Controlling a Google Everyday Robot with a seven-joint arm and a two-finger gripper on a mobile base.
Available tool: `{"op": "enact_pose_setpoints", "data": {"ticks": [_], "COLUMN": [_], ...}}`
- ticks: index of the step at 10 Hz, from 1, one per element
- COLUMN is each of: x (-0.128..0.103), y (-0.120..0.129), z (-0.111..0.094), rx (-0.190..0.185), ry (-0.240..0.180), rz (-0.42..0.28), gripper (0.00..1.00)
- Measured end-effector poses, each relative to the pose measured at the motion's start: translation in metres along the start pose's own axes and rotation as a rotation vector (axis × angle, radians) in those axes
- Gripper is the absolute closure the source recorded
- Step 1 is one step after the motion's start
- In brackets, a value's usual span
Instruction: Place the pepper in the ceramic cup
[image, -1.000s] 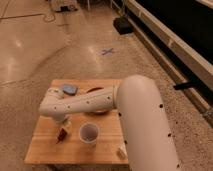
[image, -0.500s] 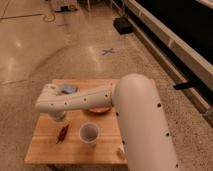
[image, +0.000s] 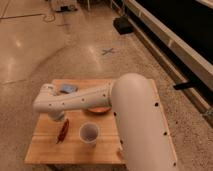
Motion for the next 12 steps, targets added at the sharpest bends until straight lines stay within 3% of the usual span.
{"op": "enact_pose_setpoints", "data": {"ticks": [2,5,10,12], "x": [0.004,-0.001,-0.02,-0.019], "y": [0.001,-0.004,0.013,0.017], "z": [-0.022,-0.033,0.019,0.025], "rx": [0.0,-0.019,-0.102,-0.119], "ry": [0.004,-0.027,-0.127,-0.143], "rz": [0.009,-0.013,-0.057,-0.066], "gripper": [0.94,0.72,0.23,0.2]}}
